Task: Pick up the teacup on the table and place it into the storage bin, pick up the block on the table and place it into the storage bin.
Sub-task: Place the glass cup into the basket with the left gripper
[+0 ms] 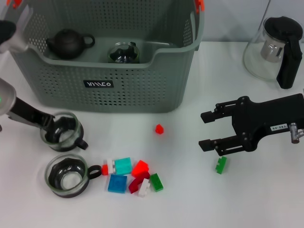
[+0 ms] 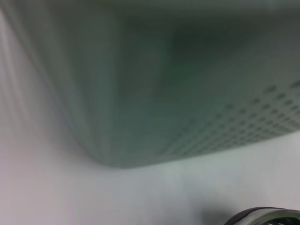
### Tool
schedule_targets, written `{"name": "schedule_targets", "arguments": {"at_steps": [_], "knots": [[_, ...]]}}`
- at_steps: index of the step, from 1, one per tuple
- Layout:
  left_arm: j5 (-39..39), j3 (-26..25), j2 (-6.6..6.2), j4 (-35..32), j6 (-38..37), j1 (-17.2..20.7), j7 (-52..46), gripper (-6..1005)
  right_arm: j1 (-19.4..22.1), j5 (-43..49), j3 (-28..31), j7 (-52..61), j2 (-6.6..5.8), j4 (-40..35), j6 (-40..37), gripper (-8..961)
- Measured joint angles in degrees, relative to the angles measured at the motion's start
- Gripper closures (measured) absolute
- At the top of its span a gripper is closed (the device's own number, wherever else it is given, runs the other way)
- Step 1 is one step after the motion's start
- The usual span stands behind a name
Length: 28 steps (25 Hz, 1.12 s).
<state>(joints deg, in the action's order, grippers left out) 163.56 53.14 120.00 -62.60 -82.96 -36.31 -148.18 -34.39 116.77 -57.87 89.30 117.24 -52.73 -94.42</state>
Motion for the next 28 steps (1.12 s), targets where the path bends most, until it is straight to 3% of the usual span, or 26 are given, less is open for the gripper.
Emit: {"name": "schedule_targets", "arguments": {"at_steps": [7, 14, 18, 20, 24, 28], "knots": [[-1.79, -5.44, -0.46, -6.66, -8.73, 0.22, 4.05, 953, 0.08, -0.12, 0.05, 0.05, 0.00, 0.00, 0.03, 202], [-9.57, -18.12, -1.16, -13.55, -22.54, 0.47, 11.38, 951, 0.11, -0.25, 0.08, 0.03, -0.06, 0.00, -0.07, 201], [-21.40, -26.73, -3.12, -15.45, -29.51, 0.48, 14.38, 952, -0.03, -0.31, 0.79, 0.02, -0.13, 0.00, -0.28, 201], [-31.36, -30.57, -4.38, -14.94, -32.17, 0.48, 15.02, 952, -0.06, -0.33, 1.04, 0.01, -0.10, 0.00, -0.28, 201], [-44.62, -32.72, -5.32, -11.70, -29.76, 0.11, 15.41, 952, -0.58, -0.27, 1.31, -0.14, -0.04, 1.35, -0.15, 200], [-46.41, -28.48, -5.69, -8.94, -22.91, -2.23, 16.91, 953, -1.09, -0.15, 1.34, -0.94, -0.02, 2.97, 0.18, 201]]}}
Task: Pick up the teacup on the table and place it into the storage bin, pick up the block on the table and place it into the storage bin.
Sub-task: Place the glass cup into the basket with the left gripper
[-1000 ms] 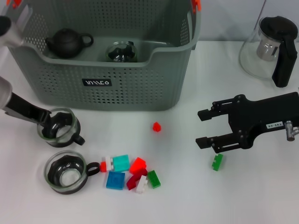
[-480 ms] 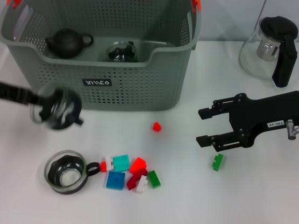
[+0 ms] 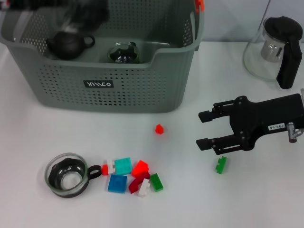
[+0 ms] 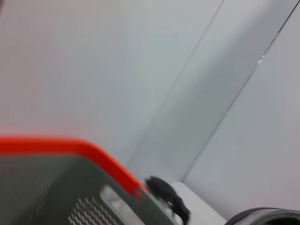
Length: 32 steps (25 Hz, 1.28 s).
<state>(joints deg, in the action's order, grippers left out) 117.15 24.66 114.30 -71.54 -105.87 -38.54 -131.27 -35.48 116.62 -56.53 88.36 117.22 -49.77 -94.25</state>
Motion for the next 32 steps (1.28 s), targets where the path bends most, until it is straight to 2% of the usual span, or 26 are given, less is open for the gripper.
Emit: {"name": "schedule_targets", "arguments": {"at_steps": [5, 9, 12, 18, 23, 27, 32], "knots": [[3.19, 7.58, -0.40, 0.47, 13.31, -2.15, -1.03, 953, -0.09, 0.04, 0.09, 0.21, 0.03, 0.55, 0.10, 202], [11.07, 13.11, -0.57, 3.48, 25.31, -4.86, -3.00, 951, 0.11, 0.03, 0.10, 0.42, 0.03, 1.19, 0.12, 201], [17.09, 16.06, -0.68, 8.78, 33.01, -7.86, -3.40, 952, 0.06, 0.03, 0.15, 0.51, 0.02, 2.14, 0.12, 201], [23.56, 20.65, -0.63, 19.71, 45.69, -12.32, -3.46, 953, 0.07, 0.04, 0.21, 0.72, 0.09, 3.32, 0.93, 201], [29.99, 24.31, 0.51, 24.85, 53.01, -15.03, -3.63, 952, 0.31, 0.04, 0.20, 0.74, 0.11, 3.62, 1.27, 202], [35.20, 24.72, 1.56, 28.16, 56.12, -17.05, -3.64, 951, 0.52, 0.04, 0.19, 0.80, 0.11, 3.63, 1.39, 201], [38.12, 24.76, 2.53, 28.84, 58.23, -17.39, -3.64, 947, 0.60, 0.02, 0.19, 0.83, 0.11, 3.71, 1.48, 201]]}}
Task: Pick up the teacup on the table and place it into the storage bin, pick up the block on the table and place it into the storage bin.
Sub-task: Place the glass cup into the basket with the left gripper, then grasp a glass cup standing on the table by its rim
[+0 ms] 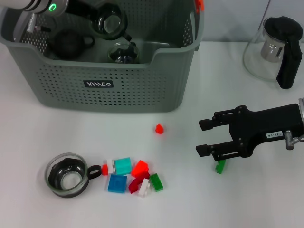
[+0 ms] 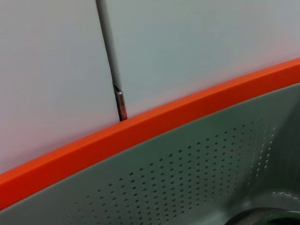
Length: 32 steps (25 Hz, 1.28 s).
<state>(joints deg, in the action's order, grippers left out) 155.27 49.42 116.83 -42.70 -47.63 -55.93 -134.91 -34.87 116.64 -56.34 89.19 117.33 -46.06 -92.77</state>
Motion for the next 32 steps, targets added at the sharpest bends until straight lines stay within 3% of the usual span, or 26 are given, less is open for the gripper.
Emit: {"name": "schedule_targets", "arguments": {"at_steps": [12, 18, 28, 32], "knots": [[0.58, 0.07, 0.16, 0.02, -0.22, 0.19, 0.00, 936, -0.02, 0.07, 0.00, 0.02, 0.00, 0.00, -0.02, 201], [0.64, 0.06, 0.30, -0.06, -0.28, 0.27, 0.00, 843, -0.08, 0.08, 0.00, 0.60, 0.00, 0.00, -0.04, 200], [0.56, -0.44, 0.32, -3.20, -2.55, 0.59, -1.23, 529, -0.15, 0.09, 0.00, 0.63, 0.00, 0.00, 0.01, 202], [-1.19, -0.68, 0.27, -15.74, -15.93, 3.06, -3.76, 369, -0.33, 0.08, 0.01, 0.63, 0.00, 0.01, 0.11, 202]]}}
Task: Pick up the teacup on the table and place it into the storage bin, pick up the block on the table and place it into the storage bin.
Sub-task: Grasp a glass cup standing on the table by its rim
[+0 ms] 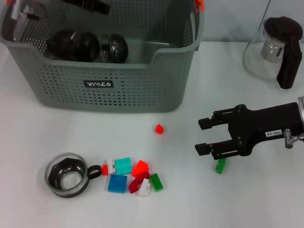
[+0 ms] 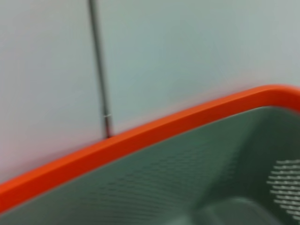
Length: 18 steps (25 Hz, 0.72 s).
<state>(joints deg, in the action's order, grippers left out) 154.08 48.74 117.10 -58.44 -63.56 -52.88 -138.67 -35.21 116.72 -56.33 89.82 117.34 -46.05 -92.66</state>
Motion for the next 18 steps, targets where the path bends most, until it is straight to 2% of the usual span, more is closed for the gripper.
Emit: {"name": "schedule_targets", "arguments": {"at_steps": [5, 8, 12, 18], "knots": [[-7.70, -0.21, 0.31, -12.75, -16.27, 4.33, 0.16, 175, -0.05, 0.00, 0.00, -0.02, -0.01, 0.00, 0.36, 201], [-15.66, 0.02, 1.10, -21.17, -28.55, 8.38, 2.73, 174, 0.01, -0.06, 0.00, -0.02, -0.02, 0.00, 0.67, 201], [-20.47, 0.02, 2.08, -26.57, -39.89, 11.53, 6.65, 176, 0.23, -0.24, 0.00, -0.19, -0.14, 0.00, 1.14, 200], [-21.87, 0.62, 3.65, -31.97, -50.09, 15.07, 11.76, 181, 0.31, -0.27, 1.03, -0.32, -0.33, 0.01, 1.53, 201]]}}
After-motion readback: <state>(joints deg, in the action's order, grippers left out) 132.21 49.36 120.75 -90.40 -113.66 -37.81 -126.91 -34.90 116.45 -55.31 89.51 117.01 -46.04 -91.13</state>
